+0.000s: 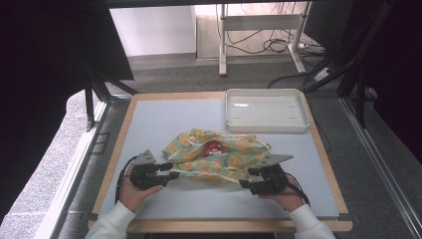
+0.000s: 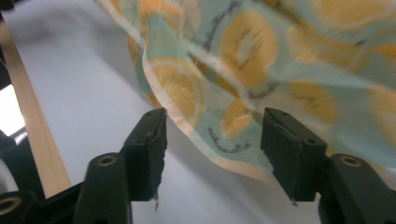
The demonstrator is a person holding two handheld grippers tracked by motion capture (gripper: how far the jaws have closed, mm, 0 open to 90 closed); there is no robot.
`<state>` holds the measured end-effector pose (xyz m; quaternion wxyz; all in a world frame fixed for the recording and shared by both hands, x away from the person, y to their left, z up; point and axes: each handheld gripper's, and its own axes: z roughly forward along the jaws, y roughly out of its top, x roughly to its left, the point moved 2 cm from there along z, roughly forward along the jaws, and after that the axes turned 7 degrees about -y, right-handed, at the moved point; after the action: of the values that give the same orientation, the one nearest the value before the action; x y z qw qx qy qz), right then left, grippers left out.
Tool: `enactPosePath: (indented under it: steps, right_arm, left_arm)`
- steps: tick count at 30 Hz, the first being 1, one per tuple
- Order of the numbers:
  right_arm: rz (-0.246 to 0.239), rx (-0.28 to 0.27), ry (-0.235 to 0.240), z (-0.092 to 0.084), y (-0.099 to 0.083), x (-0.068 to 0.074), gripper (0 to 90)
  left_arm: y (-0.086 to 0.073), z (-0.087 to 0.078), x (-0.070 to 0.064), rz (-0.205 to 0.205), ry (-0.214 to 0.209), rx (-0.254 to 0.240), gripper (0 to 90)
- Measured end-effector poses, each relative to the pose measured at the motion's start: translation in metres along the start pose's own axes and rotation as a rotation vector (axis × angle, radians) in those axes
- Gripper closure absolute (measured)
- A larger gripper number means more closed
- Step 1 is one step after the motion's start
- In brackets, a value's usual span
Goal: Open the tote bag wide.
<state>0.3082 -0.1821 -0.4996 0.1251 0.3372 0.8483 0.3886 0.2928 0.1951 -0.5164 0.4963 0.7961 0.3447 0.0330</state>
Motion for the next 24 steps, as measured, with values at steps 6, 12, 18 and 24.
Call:
enactPosePath:
  steps: [6,12,18,24]
  right_arm:
    - [0.038,-0.085,-0.039,-0.022,0.009,-0.008,34.4]
    - [0.051,-0.101,-0.048,-0.023,0.014,-0.013,34.7]
    - [0.050,-0.109,-0.061,-0.022,0.020,-0.016,35.7]
    - [0.039,-0.113,-0.066,-0.017,0.030,-0.019,39.9]
  left_arm:
    - [0.006,-0.014,-0.013,0.019,-0.039,-0.025,32.2]
    - [0.015,-0.031,-0.012,-0.001,-0.031,-0.073,22.3]
    - [0.022,-0.032,-0.003,-0.032,-0.003,-0.085,22.6]
    - [0.033,-0.023,0.001,-0.042,0.023,-0.072,29.4]
